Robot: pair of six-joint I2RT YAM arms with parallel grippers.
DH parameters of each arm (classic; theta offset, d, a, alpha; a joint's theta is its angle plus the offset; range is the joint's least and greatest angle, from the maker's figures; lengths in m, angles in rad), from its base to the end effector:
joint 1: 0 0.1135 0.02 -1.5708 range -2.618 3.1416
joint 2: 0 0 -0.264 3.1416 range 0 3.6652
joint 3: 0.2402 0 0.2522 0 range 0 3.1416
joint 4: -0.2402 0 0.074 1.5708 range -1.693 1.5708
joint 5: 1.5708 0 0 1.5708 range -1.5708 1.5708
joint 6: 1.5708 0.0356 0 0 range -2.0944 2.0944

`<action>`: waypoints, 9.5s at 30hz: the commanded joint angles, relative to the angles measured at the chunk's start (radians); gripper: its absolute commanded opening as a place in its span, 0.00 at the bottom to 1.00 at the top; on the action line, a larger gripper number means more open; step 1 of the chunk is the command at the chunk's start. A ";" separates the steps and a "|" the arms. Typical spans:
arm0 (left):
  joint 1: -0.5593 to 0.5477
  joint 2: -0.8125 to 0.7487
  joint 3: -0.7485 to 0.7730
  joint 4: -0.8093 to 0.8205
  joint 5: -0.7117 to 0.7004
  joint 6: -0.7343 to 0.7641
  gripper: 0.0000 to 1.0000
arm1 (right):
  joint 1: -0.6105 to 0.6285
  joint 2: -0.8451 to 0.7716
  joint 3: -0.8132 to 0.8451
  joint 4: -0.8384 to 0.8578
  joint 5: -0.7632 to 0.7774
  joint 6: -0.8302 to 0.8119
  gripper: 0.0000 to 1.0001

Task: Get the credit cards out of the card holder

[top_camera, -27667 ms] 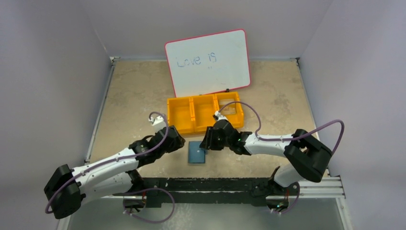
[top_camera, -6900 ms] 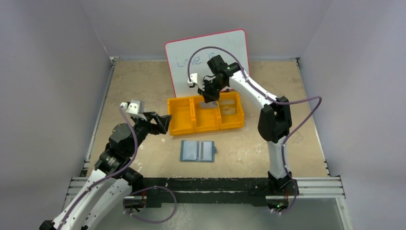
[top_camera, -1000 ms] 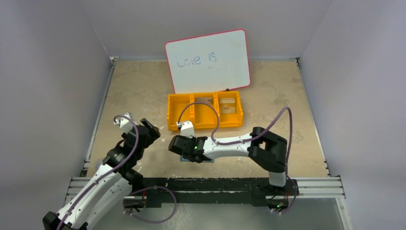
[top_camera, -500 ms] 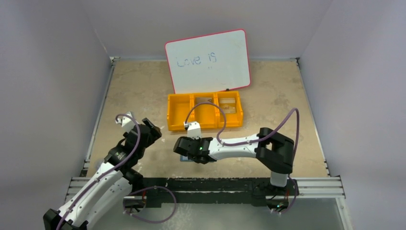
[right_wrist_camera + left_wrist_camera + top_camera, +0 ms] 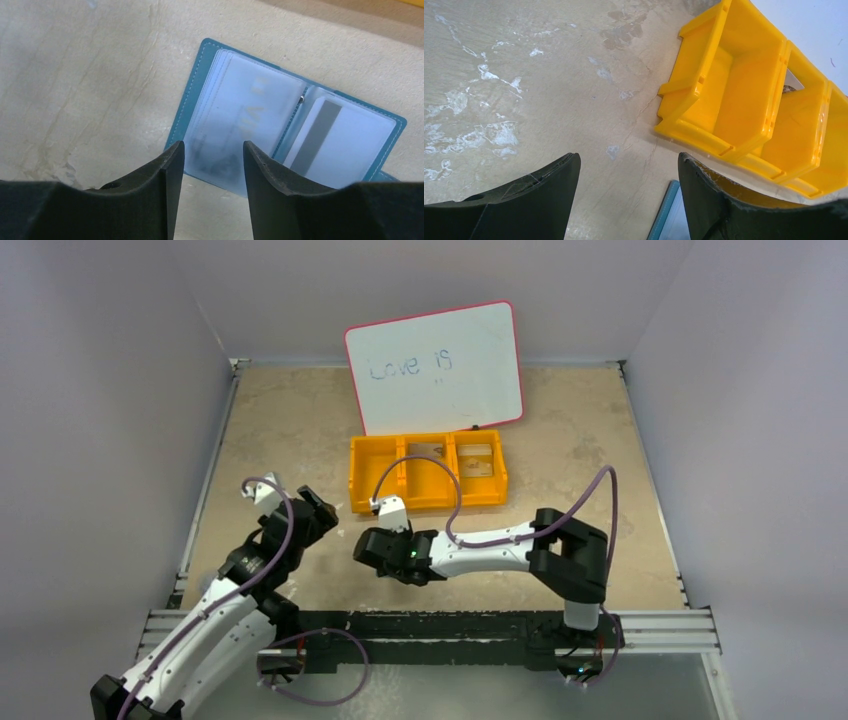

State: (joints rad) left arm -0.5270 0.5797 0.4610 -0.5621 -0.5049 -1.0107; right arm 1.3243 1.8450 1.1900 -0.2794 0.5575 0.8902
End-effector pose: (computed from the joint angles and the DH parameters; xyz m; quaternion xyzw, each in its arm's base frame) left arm 0.1220 -0.0511 0.2225 -0.3137 0.8228 -0.1278 0.4563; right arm 0.1120 0.3680 0.1822 -0.1126 0.9103 0.1522 0.3683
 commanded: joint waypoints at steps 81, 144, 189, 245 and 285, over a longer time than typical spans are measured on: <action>-0.193 0.341 -0.167 0.538 0.382 -0.068 0.59 | -0.291 -0.381 -0.529 0.622 -0.474 0.004 0.41; -0.232 0.628 -0.134 0.538 0.434 0.054 0.08 | -0.386 -0.290 -0.589 0.677 -0.629 0.136 0.27; -0.293 0.652 -0.028 0.391 0.385 0.137 0.29 | -0.364 -0.279 -0.489 0.474 -0.518 0.158 0.31; -0.412 0.694 -0.008 0.396 0.263 0.083 0.10 | -0.355 -0.337 -0.689 0.681 -0.547 0.436 0.22; -0.419 0.719 0.014 0.353 0.166 0.056 0.01 | -0.372 -0.507 -0.729 0.601 -0.466 0.315 0.00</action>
State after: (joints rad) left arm -0.9432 1.2675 0.4770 -0.1379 -0.3210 -0.9611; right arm 0.9627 1.3594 0.4522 0.3149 0.0803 1.2709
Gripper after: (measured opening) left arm 0.017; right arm 0.005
